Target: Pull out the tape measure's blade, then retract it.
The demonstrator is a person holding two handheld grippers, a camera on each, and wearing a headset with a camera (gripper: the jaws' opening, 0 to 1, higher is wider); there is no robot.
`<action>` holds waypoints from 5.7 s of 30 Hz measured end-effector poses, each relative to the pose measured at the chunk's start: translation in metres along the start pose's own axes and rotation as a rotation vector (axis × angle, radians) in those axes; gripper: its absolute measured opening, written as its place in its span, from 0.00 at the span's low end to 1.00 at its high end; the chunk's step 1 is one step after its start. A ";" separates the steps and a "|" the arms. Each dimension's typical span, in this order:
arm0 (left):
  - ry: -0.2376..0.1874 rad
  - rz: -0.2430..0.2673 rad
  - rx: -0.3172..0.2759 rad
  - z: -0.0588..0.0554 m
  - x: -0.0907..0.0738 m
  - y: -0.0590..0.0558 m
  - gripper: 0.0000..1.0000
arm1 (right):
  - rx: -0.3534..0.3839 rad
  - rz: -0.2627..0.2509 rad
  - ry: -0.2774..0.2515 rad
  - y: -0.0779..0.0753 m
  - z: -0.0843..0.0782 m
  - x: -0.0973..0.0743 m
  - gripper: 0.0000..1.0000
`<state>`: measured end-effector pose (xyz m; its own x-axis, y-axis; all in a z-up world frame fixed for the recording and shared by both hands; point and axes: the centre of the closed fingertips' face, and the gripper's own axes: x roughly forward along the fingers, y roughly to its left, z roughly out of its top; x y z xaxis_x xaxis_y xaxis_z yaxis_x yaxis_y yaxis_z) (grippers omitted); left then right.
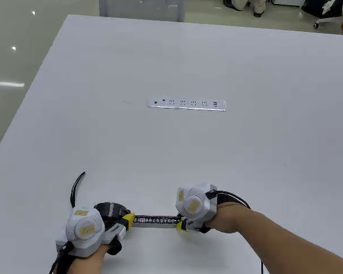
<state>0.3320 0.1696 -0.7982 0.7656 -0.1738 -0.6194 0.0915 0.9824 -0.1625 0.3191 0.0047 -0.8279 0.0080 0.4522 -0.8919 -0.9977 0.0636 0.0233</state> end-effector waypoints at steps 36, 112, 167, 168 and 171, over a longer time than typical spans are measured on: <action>0.005 -0.003 -0.010 -0.001 0.000 0.001 0.63 | 0.043 0.007 -0.037 0.003 0.021 0.011 0.14; 0.010 -0.014 -0.015 0.000 0.000 0.002 0.62 | 0.030 0.032 -0.116 0.009 0.080 0.040 0.14; 0.024 -0.028 -0.019 -0.002 -0.001 0.000 0.63 | -0.002 0.065 -0.152 0.013 0.106 0.054 0.15; 0.024 -0.027 -0.019 -0.002 -0.001 0.000 0.63 | -0.007 0.063 -0.150 0.012 0.106 0.054 0.15; 0.018 -0.021 -0.020 -0.002 0.000 0.000 0.64 | -0.015 0.053 -0.145 0.013 0.106 0.053 0.15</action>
<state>0.3308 0.1692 -0.7992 0.7522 -0.1957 -0.6292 0.0949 0.9771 -0.1905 0.3139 0.1234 -0.8272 -0.0357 0.5783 -0.8150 -0.9979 0.0238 0.0606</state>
